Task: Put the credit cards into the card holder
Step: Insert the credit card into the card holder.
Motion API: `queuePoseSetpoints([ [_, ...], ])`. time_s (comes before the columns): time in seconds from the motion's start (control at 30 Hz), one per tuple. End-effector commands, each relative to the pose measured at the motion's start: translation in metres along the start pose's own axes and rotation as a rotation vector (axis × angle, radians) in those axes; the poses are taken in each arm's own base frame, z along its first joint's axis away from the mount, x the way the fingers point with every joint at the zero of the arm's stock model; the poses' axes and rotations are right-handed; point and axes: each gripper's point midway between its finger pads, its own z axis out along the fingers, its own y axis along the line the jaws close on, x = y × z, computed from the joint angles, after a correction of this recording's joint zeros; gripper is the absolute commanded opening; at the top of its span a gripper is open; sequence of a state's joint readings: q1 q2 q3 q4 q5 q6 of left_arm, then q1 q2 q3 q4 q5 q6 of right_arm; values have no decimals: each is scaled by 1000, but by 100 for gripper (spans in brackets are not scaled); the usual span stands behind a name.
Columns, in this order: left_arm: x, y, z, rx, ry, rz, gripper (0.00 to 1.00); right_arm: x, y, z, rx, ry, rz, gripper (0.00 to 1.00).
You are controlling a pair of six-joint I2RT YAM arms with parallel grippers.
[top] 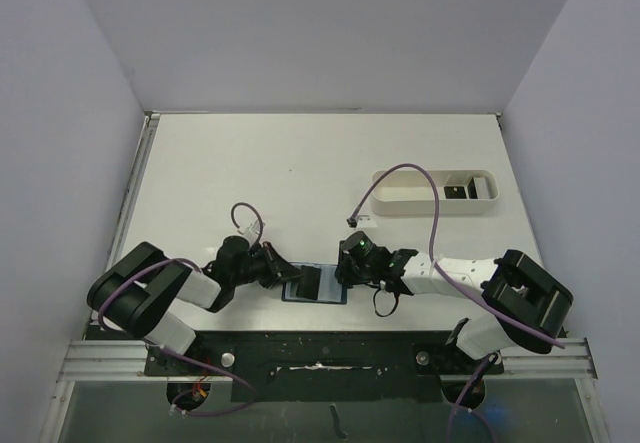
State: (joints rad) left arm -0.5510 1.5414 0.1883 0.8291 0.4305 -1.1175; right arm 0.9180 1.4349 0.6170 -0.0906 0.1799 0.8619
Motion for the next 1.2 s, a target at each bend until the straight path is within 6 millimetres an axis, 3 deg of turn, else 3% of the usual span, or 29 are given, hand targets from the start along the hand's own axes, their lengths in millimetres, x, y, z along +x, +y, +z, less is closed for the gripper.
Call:
queuePoseSetpoints([
  [0.0, -8, -17, 7, 57, -15, 77, 0, -3, -1, -2, 4, -25, -1, 28],
  [0.3, -14, -8, 11, 11, -42, 85, 0, -9, 2, -13, 9, -31, 7, 31],
  [0.4, -15, -8, 12, 10, -45, 85, 0, -13, 8, -21, -17, -32, 21, 36],
  [0.57, -13, -8, 13, 8, -41, 86, 0, -16, 19, -29, -75, -42, 61, 35],
  [0.93, -4, -8, 20, 25, -31, 66, 0, 5, 14, -10, -45, 14, 75, 28],
  [1.17, -4, -8, 26, 22, -42, 67, 0, 11, 6, -9, 14, 27, 77, 24],
])
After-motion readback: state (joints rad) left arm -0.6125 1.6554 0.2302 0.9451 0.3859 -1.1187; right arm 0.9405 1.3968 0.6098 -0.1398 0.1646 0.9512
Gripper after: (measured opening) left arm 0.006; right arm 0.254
